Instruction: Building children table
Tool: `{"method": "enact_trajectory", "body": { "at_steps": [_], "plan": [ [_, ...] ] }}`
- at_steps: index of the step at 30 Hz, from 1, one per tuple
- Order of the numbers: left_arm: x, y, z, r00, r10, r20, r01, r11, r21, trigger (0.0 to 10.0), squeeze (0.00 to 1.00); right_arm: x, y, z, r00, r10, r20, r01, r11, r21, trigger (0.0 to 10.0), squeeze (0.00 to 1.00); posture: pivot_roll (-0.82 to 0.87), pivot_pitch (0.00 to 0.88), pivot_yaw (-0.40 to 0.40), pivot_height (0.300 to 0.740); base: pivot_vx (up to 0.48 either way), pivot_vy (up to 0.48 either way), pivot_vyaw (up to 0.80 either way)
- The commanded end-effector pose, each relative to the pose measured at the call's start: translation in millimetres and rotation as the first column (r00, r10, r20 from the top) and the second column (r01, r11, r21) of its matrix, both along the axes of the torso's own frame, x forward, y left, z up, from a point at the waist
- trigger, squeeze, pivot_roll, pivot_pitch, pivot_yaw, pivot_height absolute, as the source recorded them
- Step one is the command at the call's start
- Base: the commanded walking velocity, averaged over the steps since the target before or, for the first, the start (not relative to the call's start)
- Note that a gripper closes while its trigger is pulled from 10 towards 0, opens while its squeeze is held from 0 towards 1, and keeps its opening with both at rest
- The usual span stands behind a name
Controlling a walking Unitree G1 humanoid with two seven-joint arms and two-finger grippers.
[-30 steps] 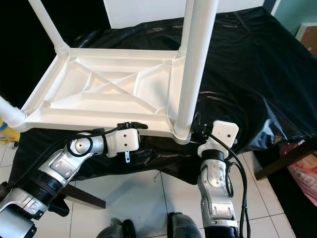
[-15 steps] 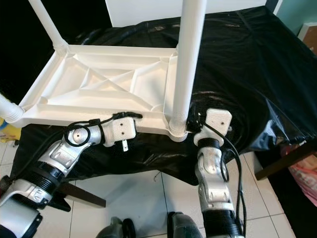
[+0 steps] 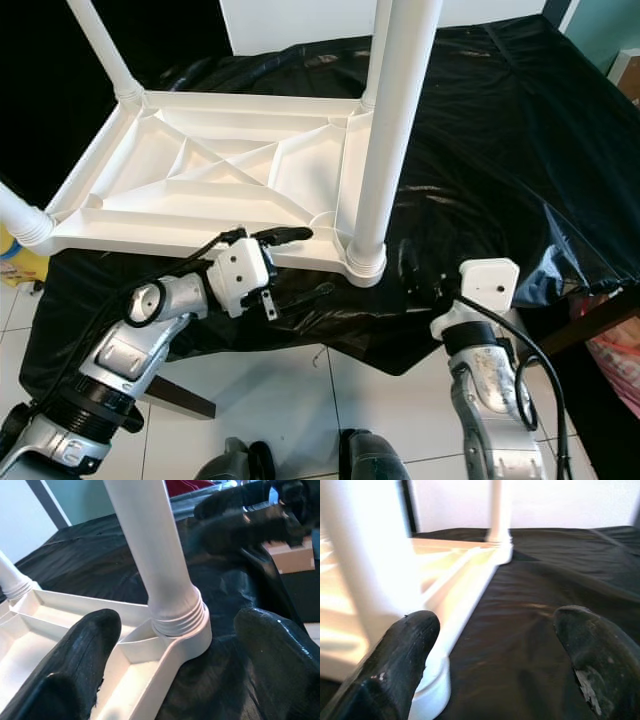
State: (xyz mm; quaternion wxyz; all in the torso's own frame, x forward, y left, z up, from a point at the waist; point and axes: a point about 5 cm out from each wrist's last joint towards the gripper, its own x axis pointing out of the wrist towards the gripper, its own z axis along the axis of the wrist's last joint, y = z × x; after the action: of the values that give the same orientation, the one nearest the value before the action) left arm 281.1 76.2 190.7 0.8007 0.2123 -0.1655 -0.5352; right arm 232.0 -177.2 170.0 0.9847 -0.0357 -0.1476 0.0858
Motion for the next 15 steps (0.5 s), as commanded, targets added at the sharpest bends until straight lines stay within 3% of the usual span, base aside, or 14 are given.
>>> {"method": "enact_trajectory", "body": {
  "at_steps": [1,6,15],
  "plan": [
    [-0.5,6.1,4.8,0.999,0.029,-0.038,-0.031,0.997,-0.067,10.0,0.0,-3.7,1.5,-5.1,0.993,0.104,-0.056,-0.106,0.994,-0.037,10.0,0.0,-0.18,0.18,0.039,0.74,0.0,0.0,0.0],
    [-1.9,8.4,9.7,0.998,0.023,-0.057,-0.029,0.994,-0.101,10.0,0.0,-3.5,1.4,-7.8,0.967,0.224,-0.121,-0.236,0.967,-0.092,10.0,0.0,-0.18,0.175,0.036,0.74,0.0,0.0,0.0],
    [-3.4,13.6,12.1,0.991,0.08,-0.11,-0.098,0.981,-0.168,10.0,0.0,21.3,1.0,-7.6,0.917,0.355,-0.182,-0.383,0.911,-0.152,10.0,0.0,-0.16,0.154,0.029,0.74,0.0,0.0,0.0]
  ]
}}
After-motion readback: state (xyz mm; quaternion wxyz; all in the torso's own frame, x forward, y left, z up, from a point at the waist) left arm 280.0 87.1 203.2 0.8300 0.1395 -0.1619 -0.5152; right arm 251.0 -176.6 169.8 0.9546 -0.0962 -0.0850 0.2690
